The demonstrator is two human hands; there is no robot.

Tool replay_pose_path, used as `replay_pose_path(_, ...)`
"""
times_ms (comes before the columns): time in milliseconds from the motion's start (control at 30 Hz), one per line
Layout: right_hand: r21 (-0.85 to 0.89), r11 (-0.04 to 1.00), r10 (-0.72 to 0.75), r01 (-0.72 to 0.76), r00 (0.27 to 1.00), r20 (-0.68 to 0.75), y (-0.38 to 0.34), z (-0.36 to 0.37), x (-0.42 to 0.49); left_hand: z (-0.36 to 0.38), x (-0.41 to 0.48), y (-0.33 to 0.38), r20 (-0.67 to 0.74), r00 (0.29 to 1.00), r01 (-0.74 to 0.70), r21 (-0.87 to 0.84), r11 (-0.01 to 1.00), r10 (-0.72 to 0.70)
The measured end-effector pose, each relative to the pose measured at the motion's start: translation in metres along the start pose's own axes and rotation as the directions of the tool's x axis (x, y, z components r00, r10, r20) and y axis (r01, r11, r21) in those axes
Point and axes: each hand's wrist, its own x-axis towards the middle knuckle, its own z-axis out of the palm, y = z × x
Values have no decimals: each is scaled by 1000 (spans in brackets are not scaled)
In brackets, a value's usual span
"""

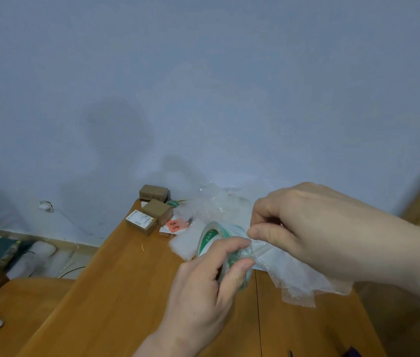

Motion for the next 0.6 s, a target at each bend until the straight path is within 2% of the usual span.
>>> replay_pose_path(133, -50, 997, -49, 55, 992, 115, -4, -7, -5, -2, 1, 2, 6, 999, 44, -53, 998, -44)
replay_pose_path(233, -156, 984, -61, 86, 985, 163, -9, -8, -6, -1, -1, 3, 17, 998, 60, -44, 997, -59)
replay_pose_path(600, -395, 907, -114, 147, 988, 105, -9, -13, -2, 5, -3, 3, 67, 991, 125, -136, 983, -116)
